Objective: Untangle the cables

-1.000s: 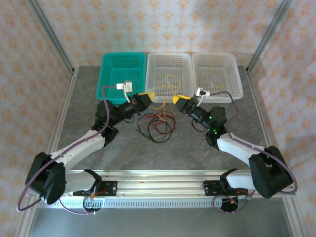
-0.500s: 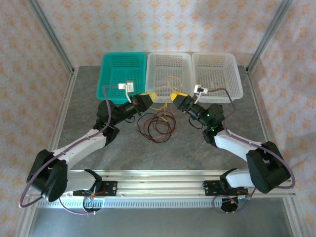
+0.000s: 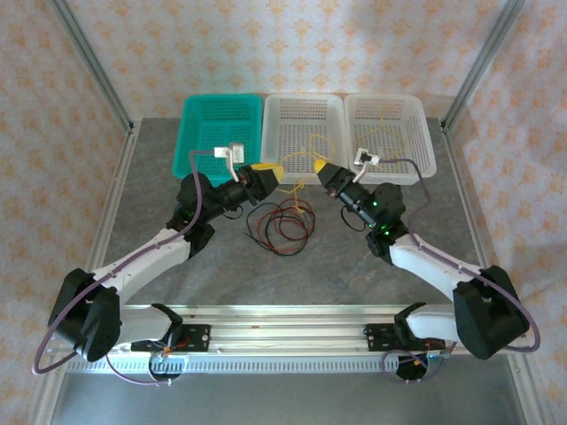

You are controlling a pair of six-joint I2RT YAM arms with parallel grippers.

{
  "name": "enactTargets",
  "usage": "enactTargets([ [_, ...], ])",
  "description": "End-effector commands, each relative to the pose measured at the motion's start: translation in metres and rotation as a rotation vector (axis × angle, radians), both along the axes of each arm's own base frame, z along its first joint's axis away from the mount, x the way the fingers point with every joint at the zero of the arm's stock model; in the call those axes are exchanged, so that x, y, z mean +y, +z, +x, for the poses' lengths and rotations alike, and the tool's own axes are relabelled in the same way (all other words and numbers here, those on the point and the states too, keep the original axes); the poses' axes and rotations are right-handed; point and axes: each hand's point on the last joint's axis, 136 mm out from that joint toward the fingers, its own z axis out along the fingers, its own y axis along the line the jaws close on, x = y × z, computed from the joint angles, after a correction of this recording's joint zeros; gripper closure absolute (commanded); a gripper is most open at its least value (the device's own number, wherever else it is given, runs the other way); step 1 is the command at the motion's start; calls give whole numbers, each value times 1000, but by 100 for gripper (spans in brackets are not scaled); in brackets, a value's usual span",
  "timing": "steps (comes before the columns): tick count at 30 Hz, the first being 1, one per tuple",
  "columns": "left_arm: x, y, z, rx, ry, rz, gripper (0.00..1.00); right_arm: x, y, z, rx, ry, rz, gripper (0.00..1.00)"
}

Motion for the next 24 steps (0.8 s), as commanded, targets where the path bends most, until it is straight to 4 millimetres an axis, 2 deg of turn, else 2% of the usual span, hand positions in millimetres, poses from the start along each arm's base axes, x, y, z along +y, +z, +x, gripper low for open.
enactTargets([
  [1,17,17,6,-75,125,87,34,-29,22,14,42,-189,17,100],
  [4,36,7,15,-64,258,164,31,-43,23,22,121,-278,29,100],
  [7,52,-6,20,-60,360,201,31,-46,25,26,169,-299,51,100],
  [9,55,-14,19,-77,378,205,32,-45,31,24,160,-281,85,100],
  [15,51,-35,15,-138,358,155,33,-40,51,19,132,-239,117,100],
  [20,38,-49,14,-194,317,151,33,-37,67,13,111,-202,140,100],
  [24,24,-55,20,-255,305,174,26,-34,78,8,102,-168,157,100],
])
